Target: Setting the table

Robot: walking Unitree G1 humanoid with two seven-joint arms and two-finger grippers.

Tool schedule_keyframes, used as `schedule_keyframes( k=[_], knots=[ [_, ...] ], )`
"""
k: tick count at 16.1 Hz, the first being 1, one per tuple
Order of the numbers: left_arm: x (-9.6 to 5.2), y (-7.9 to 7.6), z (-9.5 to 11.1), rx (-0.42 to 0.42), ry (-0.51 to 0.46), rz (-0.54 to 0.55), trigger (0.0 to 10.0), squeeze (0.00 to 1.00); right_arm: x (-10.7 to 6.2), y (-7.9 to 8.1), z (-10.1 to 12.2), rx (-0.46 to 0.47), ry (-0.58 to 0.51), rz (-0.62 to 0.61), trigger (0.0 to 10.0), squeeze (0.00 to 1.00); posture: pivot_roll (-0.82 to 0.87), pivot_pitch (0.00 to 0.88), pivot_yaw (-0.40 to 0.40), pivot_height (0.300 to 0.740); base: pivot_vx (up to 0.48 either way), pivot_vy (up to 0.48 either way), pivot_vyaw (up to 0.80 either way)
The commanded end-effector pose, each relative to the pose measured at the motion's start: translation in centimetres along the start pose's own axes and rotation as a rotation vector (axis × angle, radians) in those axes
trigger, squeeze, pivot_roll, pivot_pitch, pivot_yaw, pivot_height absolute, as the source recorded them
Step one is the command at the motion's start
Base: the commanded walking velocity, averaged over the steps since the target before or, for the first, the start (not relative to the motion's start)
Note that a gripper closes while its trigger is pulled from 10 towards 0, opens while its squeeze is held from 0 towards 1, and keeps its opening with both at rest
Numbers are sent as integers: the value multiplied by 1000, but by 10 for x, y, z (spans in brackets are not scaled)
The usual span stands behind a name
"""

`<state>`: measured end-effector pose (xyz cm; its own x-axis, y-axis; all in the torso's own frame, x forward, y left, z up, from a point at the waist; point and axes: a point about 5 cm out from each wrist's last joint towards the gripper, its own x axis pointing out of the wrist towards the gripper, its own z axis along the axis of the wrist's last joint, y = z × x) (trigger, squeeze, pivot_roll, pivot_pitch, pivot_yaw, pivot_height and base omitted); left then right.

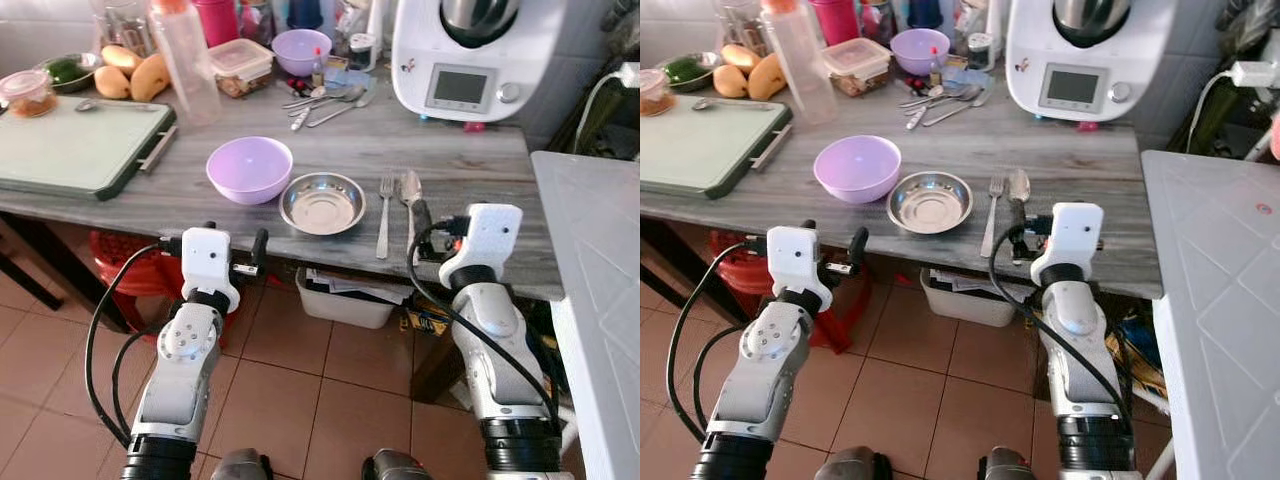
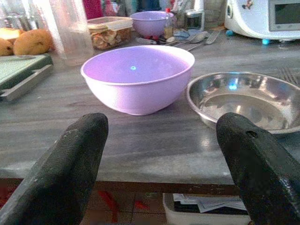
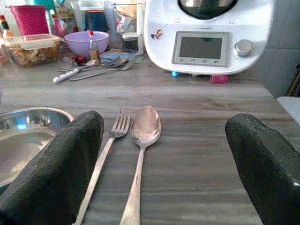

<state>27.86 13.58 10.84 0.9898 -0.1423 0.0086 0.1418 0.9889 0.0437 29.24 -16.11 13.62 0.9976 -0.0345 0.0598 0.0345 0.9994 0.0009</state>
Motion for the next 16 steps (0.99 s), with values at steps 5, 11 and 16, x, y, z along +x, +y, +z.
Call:
schedule_keyframes(
  k=[5,11,16],
  knots=[
    [-1,0,0,9,4,10,10000,0,1,-3,-1,-3,11,-8,10000,0,-43,0,43,740,-52,0,-243],
    [-1,0,-1,8,14,19,10000,0,2,-1,0,0,14,-2,10000,0,-39,0,39,740,-299,0,0],
    [-1,-1,-1,12,11,12,10000,0,3,-1,-1,-3,15,-3,10000,0,-39,0,40,740,-350,0,0]
  ],
)
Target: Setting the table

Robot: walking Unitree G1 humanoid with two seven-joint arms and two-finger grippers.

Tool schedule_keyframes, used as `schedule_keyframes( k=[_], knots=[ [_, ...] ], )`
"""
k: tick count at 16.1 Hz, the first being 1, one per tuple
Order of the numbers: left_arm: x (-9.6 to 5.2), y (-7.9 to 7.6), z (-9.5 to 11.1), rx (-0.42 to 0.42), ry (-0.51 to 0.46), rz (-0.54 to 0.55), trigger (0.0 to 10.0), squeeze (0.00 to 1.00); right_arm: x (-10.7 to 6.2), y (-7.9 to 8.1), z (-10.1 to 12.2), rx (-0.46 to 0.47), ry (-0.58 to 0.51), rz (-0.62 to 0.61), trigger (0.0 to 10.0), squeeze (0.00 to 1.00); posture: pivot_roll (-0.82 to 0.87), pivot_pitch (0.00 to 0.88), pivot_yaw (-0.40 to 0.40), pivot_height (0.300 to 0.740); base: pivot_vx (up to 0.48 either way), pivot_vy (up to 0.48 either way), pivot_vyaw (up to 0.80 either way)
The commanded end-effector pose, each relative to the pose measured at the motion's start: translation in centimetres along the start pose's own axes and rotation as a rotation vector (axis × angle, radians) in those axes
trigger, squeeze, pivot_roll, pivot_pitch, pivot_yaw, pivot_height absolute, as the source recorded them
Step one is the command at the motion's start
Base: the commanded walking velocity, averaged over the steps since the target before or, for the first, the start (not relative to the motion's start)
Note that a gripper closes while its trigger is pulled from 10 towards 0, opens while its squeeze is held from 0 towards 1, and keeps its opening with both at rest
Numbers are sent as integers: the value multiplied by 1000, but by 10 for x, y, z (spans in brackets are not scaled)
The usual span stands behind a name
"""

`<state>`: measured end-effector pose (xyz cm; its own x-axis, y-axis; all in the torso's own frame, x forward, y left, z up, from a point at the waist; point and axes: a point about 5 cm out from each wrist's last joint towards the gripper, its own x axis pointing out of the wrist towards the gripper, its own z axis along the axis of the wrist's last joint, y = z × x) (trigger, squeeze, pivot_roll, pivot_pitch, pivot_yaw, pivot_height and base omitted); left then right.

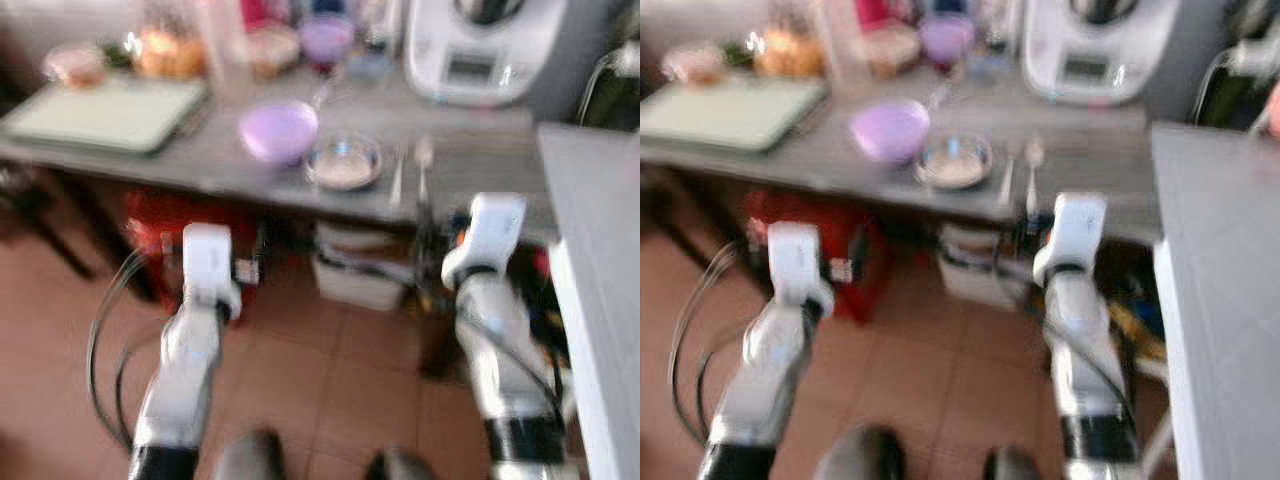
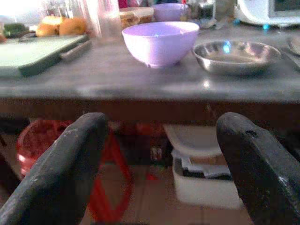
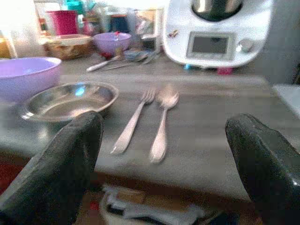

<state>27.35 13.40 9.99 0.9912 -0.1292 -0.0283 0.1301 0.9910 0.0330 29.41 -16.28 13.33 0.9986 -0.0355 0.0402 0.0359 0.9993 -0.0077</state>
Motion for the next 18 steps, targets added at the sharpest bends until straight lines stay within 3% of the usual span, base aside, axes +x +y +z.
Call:
schedule_keyframes(
  k=[1,9,18],
  knots=[
    [4,2,8,24,-28,-2,10000,0,1,0,2,6,-4,-4,10000,0,-40,0,42,740,-296,0,0],
    [5,-5,17,15,-88,-82,10000,0,0,-1,2,7,-4,-18,10000,0,-42,0,44,740,-34,0,0],
    [4,-9,18,-18,-101,-125,10000,0,1,-2,1,10,5,-23,10000,0,-43,0,44,740,0,-415,0]
  ],
)
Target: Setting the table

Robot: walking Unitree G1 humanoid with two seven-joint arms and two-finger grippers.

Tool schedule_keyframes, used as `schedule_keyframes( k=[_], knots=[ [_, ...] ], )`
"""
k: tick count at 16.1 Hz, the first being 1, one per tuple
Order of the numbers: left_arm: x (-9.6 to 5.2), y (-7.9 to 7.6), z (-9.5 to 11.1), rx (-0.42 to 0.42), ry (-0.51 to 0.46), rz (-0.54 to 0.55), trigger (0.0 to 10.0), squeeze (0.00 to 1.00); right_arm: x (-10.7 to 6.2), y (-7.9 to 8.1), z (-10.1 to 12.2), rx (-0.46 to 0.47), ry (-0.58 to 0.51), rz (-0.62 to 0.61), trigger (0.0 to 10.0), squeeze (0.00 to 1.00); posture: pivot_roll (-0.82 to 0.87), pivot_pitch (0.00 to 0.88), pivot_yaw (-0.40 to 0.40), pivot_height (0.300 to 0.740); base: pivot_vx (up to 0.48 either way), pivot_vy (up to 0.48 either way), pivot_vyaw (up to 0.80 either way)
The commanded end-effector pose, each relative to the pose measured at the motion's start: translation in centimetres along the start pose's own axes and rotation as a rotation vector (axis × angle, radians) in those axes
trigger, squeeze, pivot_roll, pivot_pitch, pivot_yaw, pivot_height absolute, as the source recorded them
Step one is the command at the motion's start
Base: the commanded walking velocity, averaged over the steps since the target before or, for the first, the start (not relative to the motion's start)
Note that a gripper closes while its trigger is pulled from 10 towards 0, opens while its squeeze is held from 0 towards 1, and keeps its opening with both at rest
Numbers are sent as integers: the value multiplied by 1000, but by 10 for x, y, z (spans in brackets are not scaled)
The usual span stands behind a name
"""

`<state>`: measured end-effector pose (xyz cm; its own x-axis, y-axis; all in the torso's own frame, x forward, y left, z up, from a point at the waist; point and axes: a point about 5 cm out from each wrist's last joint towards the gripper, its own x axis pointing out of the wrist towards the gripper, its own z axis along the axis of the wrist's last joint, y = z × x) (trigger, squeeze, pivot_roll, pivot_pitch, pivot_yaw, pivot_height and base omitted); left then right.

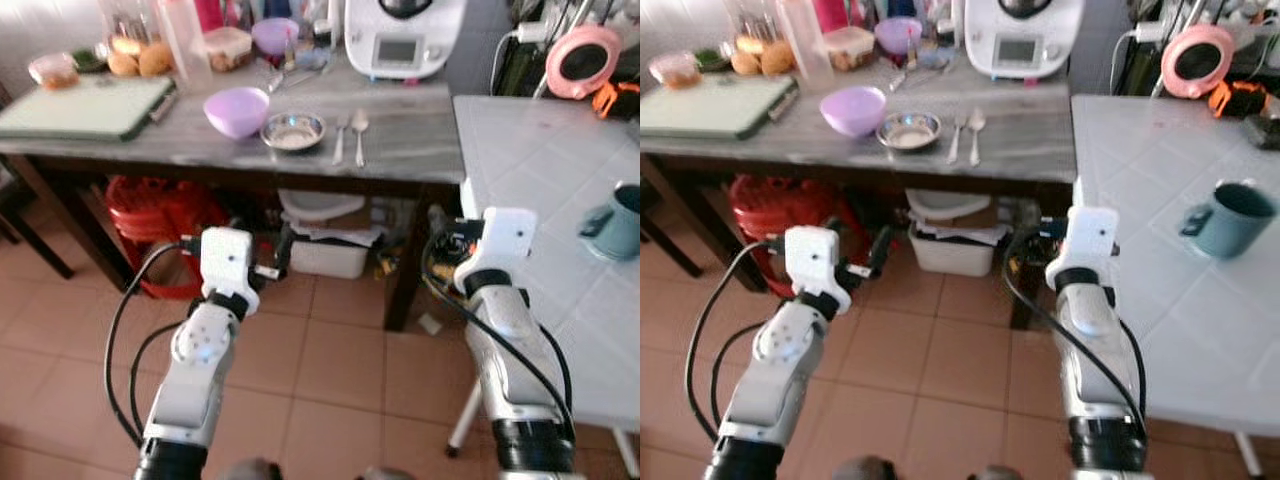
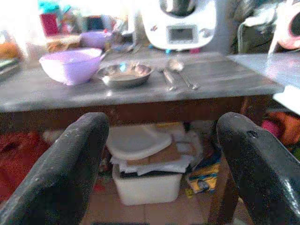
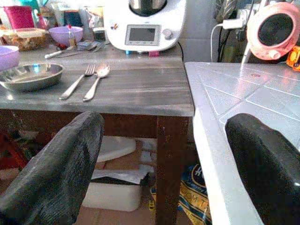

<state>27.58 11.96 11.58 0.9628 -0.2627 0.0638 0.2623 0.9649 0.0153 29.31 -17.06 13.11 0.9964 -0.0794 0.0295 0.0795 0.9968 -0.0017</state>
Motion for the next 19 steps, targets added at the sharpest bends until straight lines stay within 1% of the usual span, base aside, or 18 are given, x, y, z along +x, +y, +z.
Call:
schedule_keyframes(
  k=[1,2,7,10,12,15,18,19],
  knots=[
    [-1,4,1,3,-5,8,10000,0,1,6,2,12,1,21,10000,0,-43,0,44,740,0,-420,-800],
    [-1,4,1,2,-5,7,10000,0,1,6,2,11,2,21,10000,0,-43,0,44,740,0,-420,-800],
    [-2,4,1,3,-6,2,10000,0,3,8,3,4,-7,28,10000,0,-35,0,42,740,0,-419,0],
    [-2,4,1,16,-3,16,10000,0,4,8,4,2,-10,30,10000,0,-34,0,42,740,266,-369,0],
    [-1,4,0,3,5,25,10000,0,5,6,3,1,-6,26,10000,0,-32,0,41,740,0,0,0],
    [-2,5,-1,8,14,32,10000,0,9,2,0,18,27,31,10000,0,-29,0,42,740,0,0,0],
    [-4,7,-1,18,20,42,10000,0,14,1,-1,31,56,82,10000,0,-23,0,50,740,0,0,0],
    [-5,7,-1,19,25,42,10000,0,16,5,-2,46,74,130,10000,0,-20,0,54,740,0,0,0]
  ],
)
